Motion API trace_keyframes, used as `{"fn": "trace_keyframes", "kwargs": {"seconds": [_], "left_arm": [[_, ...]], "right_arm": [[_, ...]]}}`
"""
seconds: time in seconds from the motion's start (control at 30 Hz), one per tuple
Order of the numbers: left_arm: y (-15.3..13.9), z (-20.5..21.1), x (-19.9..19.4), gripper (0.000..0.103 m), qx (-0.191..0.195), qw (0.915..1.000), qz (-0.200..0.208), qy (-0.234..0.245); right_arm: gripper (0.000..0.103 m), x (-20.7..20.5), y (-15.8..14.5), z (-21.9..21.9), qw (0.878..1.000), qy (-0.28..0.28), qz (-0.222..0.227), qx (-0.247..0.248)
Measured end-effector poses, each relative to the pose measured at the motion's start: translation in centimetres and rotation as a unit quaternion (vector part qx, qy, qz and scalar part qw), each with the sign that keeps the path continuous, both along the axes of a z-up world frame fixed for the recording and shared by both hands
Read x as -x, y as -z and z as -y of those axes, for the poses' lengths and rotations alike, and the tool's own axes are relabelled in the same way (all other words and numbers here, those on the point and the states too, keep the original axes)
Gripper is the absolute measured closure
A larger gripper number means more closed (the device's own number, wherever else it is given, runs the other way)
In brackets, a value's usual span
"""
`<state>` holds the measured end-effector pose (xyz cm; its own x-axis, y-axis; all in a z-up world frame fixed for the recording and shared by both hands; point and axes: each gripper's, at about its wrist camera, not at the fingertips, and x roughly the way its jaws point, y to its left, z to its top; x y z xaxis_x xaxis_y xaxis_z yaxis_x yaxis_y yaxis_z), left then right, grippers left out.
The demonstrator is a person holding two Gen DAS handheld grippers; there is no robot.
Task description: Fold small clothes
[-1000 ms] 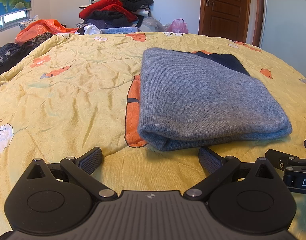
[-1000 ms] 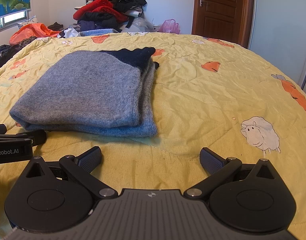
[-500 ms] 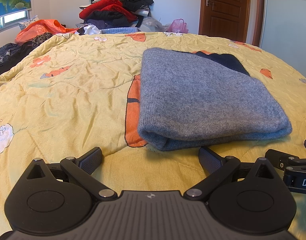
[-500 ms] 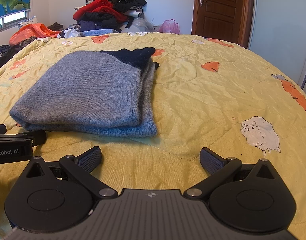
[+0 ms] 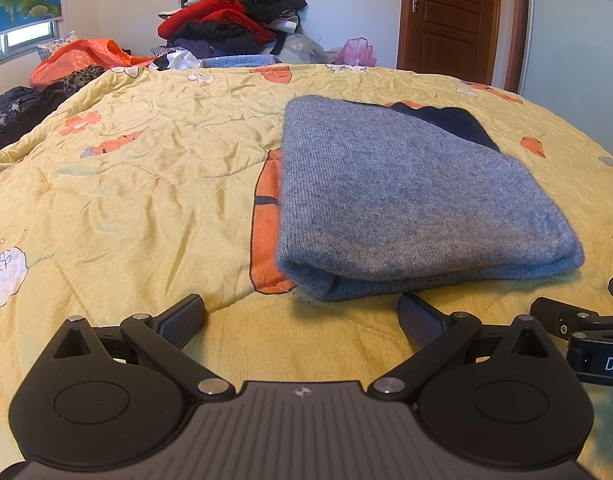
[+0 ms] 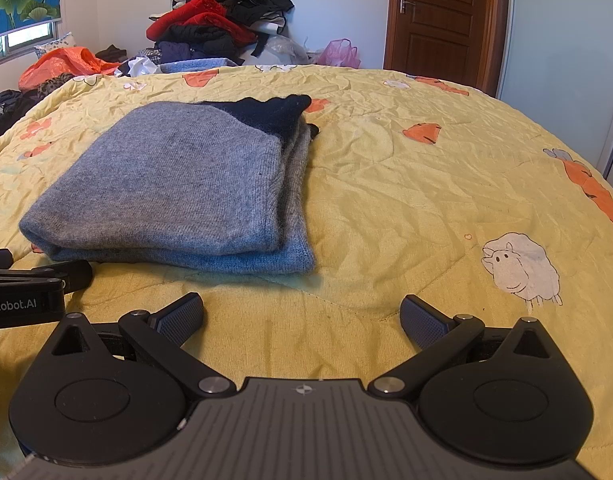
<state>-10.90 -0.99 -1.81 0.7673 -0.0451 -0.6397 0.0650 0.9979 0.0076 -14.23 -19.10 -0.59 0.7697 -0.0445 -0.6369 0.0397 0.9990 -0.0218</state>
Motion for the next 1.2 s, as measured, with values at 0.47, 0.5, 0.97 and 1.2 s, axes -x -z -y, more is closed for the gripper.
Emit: {"fn": "trace_keyframes", "kwargs": {"seconds": [0.47, 0.5, 0.97, 1.2], "left_arm": [[0.0, 0.0, 0.0, 0.0, 0.0, 1.0, 0.0, 0.0], [0.0, 0.0, 0.0, 0.0, 0.0, 1.0, 0.0, 0.0], [0.0, 0.0, 0.0, 0.0, 0.0, 1.0, 0.001, 0.0], [0.0, 0.0, 0.0, 0.0, 0.0, 1.0, 0.001, 0.0]], "right_arm": [[0.0, 0.0, 0.0, 0.0, 1.0, 0.0, 0.0, 0.0], [0.0, 0.0, 0.0, 0.0, 1.0, 0.0, 0.0, 0.0], [0.0, -1.3, -0.2, -0.2, 1.0, 0.001, -0.01, 0.001], [0.0, -1.3, -0.2, -0.2, 1.0, 0.003, -0.007, -0.001]]}}
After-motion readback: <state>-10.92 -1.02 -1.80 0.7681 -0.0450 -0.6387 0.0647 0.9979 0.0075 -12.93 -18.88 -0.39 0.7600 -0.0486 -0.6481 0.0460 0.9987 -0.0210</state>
